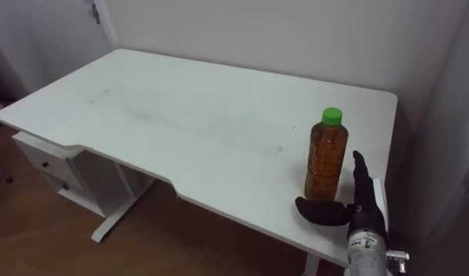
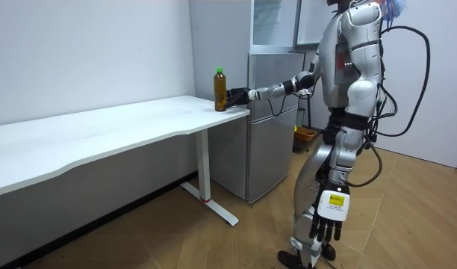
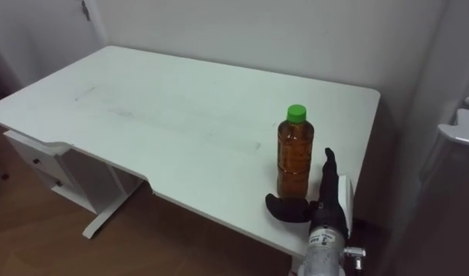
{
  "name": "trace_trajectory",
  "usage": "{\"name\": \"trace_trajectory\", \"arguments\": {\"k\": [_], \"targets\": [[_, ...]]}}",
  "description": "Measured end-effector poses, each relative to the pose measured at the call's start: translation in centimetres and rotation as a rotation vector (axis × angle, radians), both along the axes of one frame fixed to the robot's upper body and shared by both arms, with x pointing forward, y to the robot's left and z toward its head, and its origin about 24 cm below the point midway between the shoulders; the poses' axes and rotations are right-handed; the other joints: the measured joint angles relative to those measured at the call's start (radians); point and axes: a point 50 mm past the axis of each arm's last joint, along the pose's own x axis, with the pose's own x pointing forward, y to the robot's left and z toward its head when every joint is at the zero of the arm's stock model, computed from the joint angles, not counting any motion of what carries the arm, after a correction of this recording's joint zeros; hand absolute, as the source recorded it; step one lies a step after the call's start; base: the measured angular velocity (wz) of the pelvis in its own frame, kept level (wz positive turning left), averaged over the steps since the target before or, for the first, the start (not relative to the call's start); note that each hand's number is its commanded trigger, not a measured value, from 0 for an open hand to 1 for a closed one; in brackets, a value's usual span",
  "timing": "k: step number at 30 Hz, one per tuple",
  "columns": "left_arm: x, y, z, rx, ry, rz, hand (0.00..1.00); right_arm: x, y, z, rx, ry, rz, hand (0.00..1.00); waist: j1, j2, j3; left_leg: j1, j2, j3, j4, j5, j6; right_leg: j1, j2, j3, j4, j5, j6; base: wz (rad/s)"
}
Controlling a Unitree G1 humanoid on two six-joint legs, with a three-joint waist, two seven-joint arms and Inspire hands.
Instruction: Put the bottle in the upper fridge
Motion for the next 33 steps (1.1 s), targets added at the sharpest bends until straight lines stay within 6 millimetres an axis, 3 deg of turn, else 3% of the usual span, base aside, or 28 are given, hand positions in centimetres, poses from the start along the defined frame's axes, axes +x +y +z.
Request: {"name": "trace_trajectory", "arguments": {"k": [13, 25, 33], "targets": [[0.3, 0.0, 0.1, -0.007, -0.023, 0.025, 0.0, 0.8, 0.2, 1.3, -0.002, -0.032, 0.004, 0.0, 0.001, -0.01, 0.0071, -0.038, -0.001, 0.013, 0.013, 0.002, 0.002, -0.048, -0.014, 0.001, 0.034, -0.007, -0.005, -0.01], [0.2, -0.1, 0.1, -0.027, -0.034, 0.037, 0.0, 1.6, 1.2, 4.0, -0.014, -0.133, 0.026, 0.0, 0.001, -0.01, 0.0065, -0.045, -0.004, 0.007, 0.013, 0.002, 0.003, -0.039, -0.012, -0.02, 0.016, -0.006, -0.001, 0.05], [-0.2, -0.1, 0.0, -0.03, -0.028, 0.054, 0.0, 1.6, 1.1, 4.2, -0.014, -0.146, 0.008, 0.0, 0.003, -0.011, 0.0066, -0.033, -0.005, 0.007, 0.009, 0.002, 0.003, -0.028, -0.015, -0.024, 0.018, -0.008, 0.001, 0.02]]}}
